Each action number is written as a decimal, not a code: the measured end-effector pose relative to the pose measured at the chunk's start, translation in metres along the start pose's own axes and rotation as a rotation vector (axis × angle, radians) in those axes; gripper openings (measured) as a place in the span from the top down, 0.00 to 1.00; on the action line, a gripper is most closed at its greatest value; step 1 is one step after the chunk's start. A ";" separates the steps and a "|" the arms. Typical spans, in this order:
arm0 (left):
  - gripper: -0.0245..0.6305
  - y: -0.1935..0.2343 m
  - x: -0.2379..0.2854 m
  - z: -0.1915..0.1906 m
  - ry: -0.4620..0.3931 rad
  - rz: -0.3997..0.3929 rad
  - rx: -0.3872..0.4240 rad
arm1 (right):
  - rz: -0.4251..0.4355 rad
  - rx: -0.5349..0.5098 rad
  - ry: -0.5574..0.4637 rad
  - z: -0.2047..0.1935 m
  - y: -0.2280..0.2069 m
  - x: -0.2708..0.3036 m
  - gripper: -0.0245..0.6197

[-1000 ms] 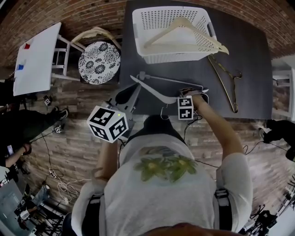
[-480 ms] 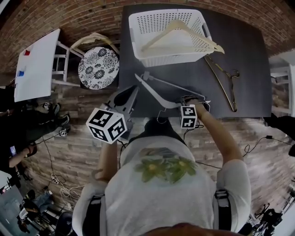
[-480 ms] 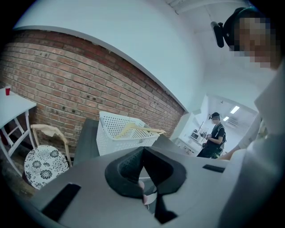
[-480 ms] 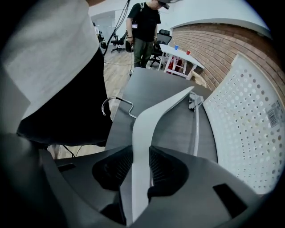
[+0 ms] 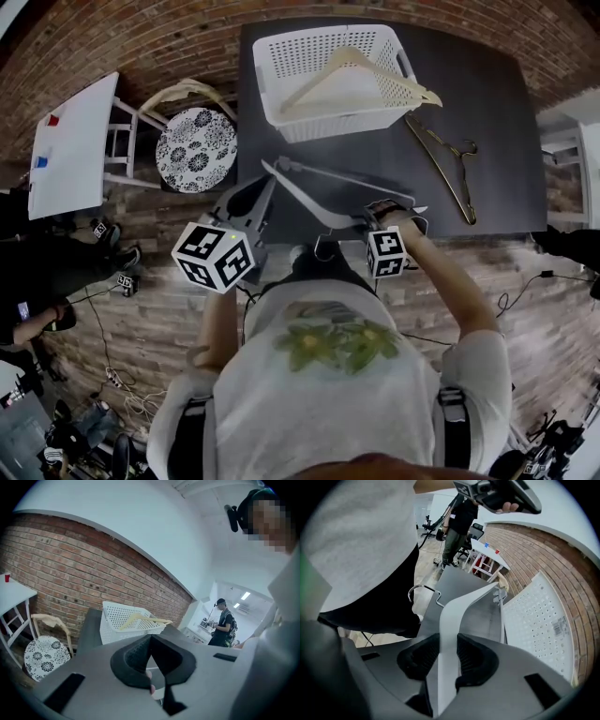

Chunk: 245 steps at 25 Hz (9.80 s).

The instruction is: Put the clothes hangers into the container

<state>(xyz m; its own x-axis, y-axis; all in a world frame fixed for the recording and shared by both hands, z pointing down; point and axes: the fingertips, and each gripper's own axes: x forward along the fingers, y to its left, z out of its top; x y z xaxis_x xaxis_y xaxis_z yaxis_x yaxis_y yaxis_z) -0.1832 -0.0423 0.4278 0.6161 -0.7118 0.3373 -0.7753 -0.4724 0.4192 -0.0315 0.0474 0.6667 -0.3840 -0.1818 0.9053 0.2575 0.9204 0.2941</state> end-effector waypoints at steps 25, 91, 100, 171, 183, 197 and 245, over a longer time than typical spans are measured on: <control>0.92 -0.007 -0.021 0.007 -0.034 0.009 0.014 | -0.398 0.013 -0.121 0.042 -0.066 -0.109 0.75; 0.92 0.050 0.046 0.052 -0.076 0.093 -0.067 | 0.063 -0.226 0.117 -0.031 -0.288 -0.117 0.78; 0.92 0.057 0.051 0.052 -0.066 0.099 -0.079 | 0.117 -0.142 0.062 -0.031 -0.293 -0.099 0.81; 0.92 -0.099 0.023 -0.047 0.113 -0.297 0.084 | -0.700 1.462 -0.820 -0.022 -0.045 -0.234 0.74; 0.92 -0.148 0.094 -0.041 0.147 -0.280 0.113 | -0.758 1.492 -0.606 -0.158 -0.028 -0.243 0.74; 0.92 -0.167 0.144 -0.030 0.138 -0.180 0.112 | -0.675 1.487 -0.402 -0.274 -0.035 -0.209 0.74; 0.92 -0.185 0.196 -0.033 0.079 0.023 0.055 | -0.381 1.465 0.066 -0.414 -0.001 -0.052 0.90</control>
<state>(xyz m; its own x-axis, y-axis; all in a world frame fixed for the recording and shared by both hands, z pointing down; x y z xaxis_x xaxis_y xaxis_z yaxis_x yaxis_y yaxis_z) 0.0856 -0.0776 0.4445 0.6051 -0.6810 0.4124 -0.7947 -0.4856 0.3641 0.3550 -0.0877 0.7465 -0.1723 -0.4594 0.8714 -0.9439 0.3300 -0.0126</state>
